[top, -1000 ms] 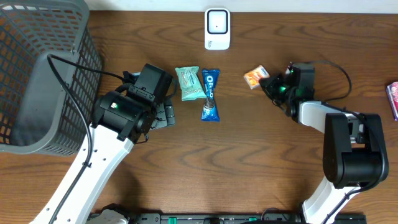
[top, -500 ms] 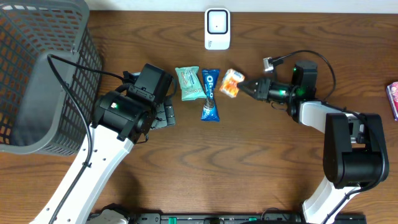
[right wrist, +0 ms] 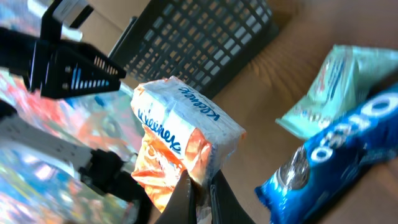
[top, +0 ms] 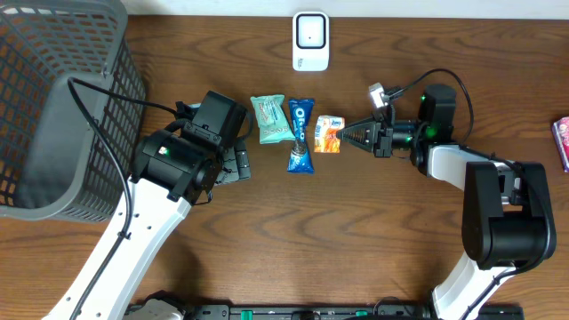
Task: Scan the item barcode
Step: 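Lift the Kleenex pack and move it left toward the Oreo pack, then raise the Kleenex pack up to the scanner face with the right gripper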
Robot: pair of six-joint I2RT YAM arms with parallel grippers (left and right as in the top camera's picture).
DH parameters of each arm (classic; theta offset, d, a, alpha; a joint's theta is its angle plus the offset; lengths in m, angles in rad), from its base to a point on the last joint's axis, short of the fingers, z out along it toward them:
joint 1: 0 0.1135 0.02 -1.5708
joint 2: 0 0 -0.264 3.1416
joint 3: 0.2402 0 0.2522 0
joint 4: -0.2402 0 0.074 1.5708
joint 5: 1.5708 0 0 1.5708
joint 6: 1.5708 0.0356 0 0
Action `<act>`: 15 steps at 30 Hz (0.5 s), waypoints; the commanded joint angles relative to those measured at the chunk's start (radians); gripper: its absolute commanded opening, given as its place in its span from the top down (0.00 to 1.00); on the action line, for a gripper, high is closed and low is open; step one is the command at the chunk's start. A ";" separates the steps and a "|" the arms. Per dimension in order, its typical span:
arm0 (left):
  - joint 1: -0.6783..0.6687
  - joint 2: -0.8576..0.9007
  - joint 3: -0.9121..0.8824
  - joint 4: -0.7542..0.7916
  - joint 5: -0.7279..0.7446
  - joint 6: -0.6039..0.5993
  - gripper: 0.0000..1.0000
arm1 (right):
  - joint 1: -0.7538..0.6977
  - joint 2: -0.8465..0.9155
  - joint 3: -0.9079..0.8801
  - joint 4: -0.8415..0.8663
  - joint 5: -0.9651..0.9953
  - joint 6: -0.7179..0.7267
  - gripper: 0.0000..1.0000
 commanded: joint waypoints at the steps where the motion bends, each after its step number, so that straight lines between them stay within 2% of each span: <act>1: 0.003 0.007 -0.002 -0.003 -0.002 -0.004 0.02 | 0.000 0.005 -0.001 0.041 -0.037 -0.060 0.99; 4: 0.003 0.007 -0.002 -0.003 -0.002 -0.004 0.02 | 0.000 0.005 -0.001 0.078 -0.037 -0.042 0.99; 15: 0.003 0.007 -0.002 -0.003 -0.002 -0.004 0.02 | 0.000 0.005 -0.001 0.319 -0.037 0.193 0.99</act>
